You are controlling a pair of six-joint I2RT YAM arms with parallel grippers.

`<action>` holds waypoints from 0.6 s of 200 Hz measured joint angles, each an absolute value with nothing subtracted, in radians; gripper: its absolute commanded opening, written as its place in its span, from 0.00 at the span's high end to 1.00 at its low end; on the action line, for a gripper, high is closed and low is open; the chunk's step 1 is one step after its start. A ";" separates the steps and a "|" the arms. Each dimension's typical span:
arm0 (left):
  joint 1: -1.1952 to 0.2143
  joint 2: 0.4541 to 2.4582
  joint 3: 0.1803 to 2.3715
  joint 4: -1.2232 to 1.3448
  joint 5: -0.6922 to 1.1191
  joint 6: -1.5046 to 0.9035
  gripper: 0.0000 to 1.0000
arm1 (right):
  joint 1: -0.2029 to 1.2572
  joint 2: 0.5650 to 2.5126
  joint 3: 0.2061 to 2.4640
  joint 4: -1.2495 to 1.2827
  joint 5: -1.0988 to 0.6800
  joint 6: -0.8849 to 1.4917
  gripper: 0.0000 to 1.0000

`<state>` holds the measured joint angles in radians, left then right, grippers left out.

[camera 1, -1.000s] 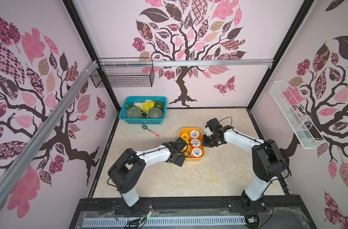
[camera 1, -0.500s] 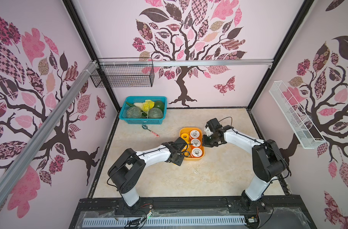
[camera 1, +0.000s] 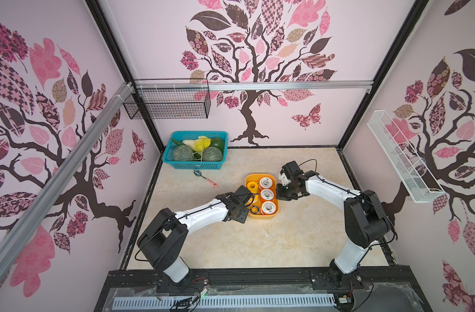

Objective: Put the sealing tape into the storage box
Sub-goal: Pick up the sealing tape at the center of the board.

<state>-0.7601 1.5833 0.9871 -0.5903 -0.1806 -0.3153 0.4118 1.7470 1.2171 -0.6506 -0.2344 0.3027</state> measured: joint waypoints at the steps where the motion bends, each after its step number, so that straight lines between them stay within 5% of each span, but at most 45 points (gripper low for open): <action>1: -0.760 1.582 0.987 -0.591 -0.182 -0.316 0.39 | 0.412 1.747 1.217 -0.651 -0.234 0.303 0.85; 120: -0.760 1.544 1.213 -0.696 -0.200 -0.306 0.38 | 0.412 1.747 1.217 -0.650 -0.234 0.303 0.85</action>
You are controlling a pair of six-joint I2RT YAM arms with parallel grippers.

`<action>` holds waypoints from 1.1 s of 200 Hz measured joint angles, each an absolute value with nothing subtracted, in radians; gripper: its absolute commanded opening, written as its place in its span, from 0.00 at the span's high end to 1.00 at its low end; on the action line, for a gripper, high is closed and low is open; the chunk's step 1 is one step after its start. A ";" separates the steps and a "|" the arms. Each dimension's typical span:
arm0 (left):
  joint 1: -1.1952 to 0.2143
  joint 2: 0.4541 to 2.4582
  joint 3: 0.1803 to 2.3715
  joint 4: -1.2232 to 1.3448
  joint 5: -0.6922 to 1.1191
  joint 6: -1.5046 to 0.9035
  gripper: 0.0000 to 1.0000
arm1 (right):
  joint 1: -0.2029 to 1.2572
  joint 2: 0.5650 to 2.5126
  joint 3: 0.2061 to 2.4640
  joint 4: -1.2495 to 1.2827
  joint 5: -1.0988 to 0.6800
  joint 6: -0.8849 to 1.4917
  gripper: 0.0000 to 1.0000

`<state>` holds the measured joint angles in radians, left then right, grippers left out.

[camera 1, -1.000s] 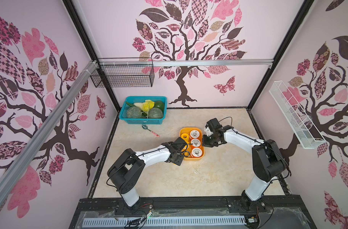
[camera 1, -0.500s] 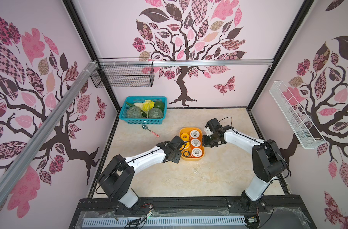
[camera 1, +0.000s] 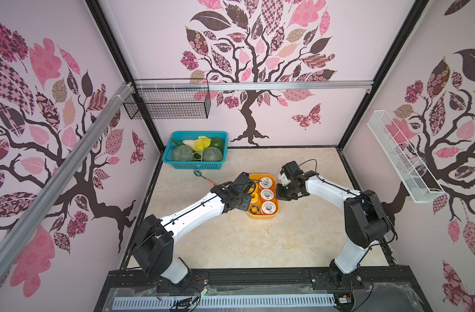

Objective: Put the sealing tape into the storage box
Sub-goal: Pick up the sealing tape at the center of the board, then place the sealing tape in the storage box.

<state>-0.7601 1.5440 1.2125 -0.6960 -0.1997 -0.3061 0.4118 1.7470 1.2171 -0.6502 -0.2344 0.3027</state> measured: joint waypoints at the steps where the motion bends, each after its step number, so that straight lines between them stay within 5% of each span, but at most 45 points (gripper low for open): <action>1: -0.760 1.544 1.215 -0.696 -0.198 -0.306 0.38 | 0.412 1.747 1.217 -0.650 -0.234 0.303 0.85; 220: -0.760 1.835 1.406 -0.772 0.009 -0.253 0.38 | 0.412 1.747 1.218 -0.652 -0.234 0.302 0.85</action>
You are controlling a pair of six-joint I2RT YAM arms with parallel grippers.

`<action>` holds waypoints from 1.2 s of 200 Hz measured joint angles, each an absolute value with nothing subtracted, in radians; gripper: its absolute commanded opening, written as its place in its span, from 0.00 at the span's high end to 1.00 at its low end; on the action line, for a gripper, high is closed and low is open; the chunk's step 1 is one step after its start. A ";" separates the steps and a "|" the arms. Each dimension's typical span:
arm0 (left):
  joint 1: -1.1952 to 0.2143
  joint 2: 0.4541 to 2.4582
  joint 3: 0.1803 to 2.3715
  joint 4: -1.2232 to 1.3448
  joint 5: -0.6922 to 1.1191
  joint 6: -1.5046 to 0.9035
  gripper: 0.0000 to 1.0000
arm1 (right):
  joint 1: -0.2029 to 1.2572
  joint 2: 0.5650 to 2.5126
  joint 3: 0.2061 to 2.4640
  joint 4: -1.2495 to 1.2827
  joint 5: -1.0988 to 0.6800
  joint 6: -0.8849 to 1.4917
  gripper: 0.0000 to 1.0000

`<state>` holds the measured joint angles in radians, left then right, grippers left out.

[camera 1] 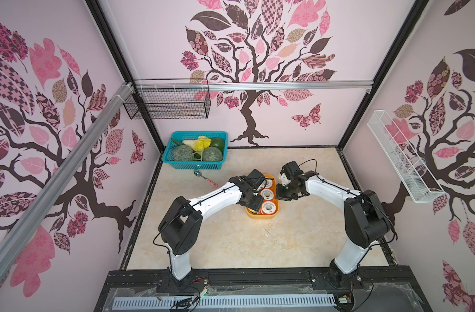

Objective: Put the sealing tape into the storage box
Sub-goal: Place the sealing tape in the storage box.

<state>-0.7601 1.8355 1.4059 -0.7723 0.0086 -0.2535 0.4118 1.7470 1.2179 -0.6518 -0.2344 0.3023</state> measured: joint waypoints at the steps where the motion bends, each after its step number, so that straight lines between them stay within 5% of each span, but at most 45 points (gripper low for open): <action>1: -0.760 1.837 1.407 -0.773 0.009 -0.253 0.38 | 0.412 1.747 1.218 -0.652 -0.234 0.302 0.85; 240: -0.780 1.897 1.423 -0.767 -0.023 -0.234 0.33 | 0.412 1.747 1.218 -0.652 -0.234 0.302 0.85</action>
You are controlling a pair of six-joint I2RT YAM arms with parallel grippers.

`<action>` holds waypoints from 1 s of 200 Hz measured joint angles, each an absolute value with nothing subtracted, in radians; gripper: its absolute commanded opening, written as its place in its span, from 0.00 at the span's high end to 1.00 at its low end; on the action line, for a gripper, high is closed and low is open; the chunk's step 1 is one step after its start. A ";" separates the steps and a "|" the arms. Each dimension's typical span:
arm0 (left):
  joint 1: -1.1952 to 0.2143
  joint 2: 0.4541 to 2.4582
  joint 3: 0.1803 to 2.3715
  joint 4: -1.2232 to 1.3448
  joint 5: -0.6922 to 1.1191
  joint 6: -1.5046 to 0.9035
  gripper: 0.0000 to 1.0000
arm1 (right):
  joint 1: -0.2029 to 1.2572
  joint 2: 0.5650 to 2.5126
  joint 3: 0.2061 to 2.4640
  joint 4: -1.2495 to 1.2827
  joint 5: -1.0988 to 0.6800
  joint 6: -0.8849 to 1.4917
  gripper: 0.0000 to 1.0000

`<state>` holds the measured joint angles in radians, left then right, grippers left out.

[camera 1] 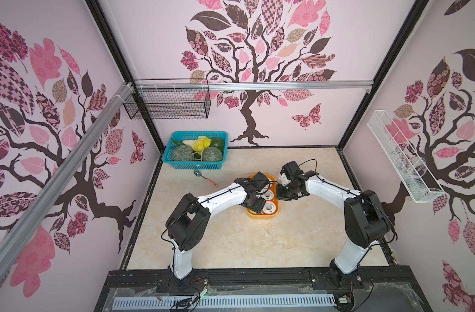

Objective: Put the sealing tape into the storage box
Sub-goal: Place the sealing tape in the storage box.

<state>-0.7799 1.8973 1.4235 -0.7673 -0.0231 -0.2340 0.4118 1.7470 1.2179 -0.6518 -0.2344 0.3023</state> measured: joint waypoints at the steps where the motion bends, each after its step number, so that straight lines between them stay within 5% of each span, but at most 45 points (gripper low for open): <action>1: -0.780 1.897 1.424 -0.767 -0.024 -0.234 0.33 | 0.412 1.747 1.218 -0.651 -0.234 0.302 0.85; 200: -0.784 1.890 1.438 -0.776 -0.075 -0.228 0.33 | 0.412 1.747 1.218 -0.652 -0.234 0.302 0.84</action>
